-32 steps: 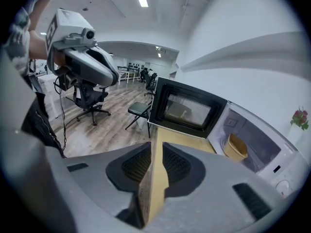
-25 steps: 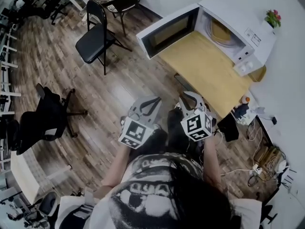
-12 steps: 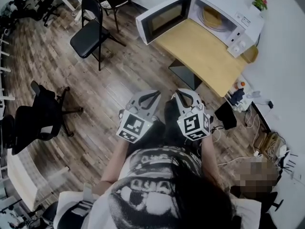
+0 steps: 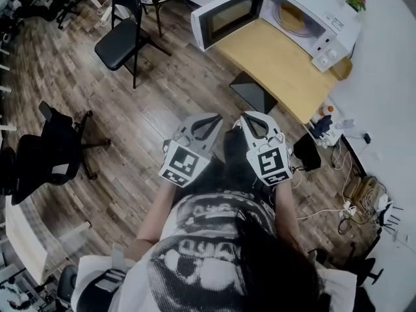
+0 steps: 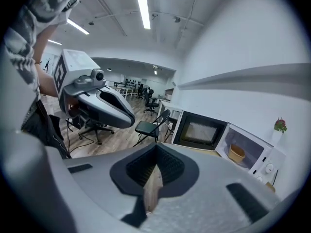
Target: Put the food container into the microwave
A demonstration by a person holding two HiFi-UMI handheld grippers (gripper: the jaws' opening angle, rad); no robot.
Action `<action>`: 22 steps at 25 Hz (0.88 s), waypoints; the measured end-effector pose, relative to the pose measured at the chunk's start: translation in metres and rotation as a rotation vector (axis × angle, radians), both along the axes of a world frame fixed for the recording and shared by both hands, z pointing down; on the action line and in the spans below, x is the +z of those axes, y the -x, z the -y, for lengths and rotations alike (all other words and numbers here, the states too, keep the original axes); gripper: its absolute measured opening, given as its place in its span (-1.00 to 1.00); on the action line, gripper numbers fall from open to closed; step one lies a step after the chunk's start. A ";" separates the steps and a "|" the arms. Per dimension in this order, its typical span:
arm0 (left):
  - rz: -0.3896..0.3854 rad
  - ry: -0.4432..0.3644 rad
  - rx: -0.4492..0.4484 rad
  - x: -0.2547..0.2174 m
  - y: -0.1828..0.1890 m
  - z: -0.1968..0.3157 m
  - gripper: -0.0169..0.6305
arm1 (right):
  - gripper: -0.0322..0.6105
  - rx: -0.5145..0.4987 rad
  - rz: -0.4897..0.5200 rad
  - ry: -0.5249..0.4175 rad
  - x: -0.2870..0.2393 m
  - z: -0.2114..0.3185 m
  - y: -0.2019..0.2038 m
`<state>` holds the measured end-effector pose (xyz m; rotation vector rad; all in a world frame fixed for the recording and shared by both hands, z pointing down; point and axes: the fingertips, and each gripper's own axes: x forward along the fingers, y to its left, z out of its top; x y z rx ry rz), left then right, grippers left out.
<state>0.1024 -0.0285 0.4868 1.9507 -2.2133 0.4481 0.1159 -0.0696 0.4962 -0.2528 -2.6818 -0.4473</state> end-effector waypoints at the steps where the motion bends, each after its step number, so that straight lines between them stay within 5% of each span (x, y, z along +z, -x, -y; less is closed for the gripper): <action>1: 0.001 -0.003 0.001 -0.001 0.000 -0.001 -0.92 | -0.89 0.000 0.002 0.002 -0.001 -0.001 0.001; 22: 0.002 0.011 -0.012 0.000 0.010 -0.017 -0.92 | -0.89 -0.023 -0.010 0.020 -0.001 -0.013 0.015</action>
